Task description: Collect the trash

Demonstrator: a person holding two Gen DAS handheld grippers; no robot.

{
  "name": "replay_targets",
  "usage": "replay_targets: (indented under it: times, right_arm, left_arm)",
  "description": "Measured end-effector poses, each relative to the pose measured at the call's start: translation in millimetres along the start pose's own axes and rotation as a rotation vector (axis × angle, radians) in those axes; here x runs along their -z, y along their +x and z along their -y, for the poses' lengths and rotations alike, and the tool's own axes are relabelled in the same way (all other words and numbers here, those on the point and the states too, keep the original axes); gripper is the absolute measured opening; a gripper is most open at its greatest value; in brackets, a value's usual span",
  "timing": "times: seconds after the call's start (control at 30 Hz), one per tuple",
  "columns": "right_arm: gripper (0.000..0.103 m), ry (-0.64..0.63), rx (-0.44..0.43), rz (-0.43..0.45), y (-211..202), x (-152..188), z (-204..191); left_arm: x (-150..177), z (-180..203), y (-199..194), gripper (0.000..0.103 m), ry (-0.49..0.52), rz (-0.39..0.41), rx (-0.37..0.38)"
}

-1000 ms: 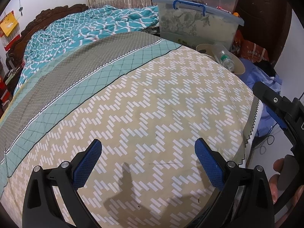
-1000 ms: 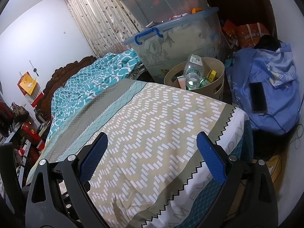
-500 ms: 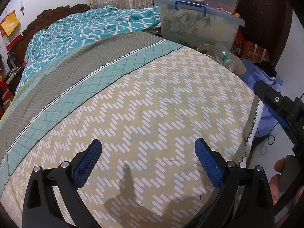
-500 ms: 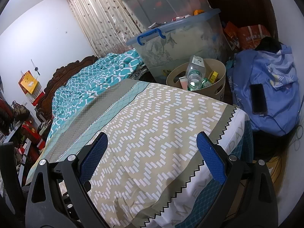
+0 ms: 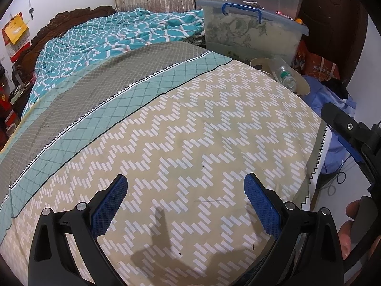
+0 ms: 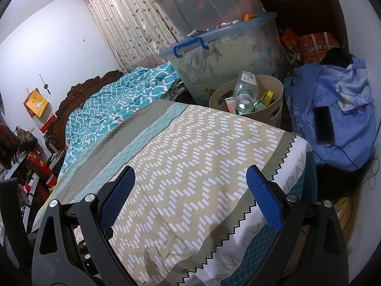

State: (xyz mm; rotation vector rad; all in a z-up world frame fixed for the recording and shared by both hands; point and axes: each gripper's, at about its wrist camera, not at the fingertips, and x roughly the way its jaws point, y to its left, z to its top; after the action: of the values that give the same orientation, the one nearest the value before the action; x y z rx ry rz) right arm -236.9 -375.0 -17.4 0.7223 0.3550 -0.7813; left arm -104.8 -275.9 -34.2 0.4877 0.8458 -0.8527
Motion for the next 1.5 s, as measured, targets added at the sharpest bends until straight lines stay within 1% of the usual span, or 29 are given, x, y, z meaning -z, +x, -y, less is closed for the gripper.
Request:
replay_targets:
  times: [0.93,1.5]
  right_arm:
    - [0.094,0.003,-0.001,0.003,-2.2,-0.4,2.0]
    - [0.094,0.006,0.001,0.005,-4.0,0.4,3.5]
  left_arm:
    - [0.2,2.3,-1.2,0.094,0.013,0.013,-0.042]
    - [1.9,4.8,-3.8,0.094,0.029,0.021,-0.051]
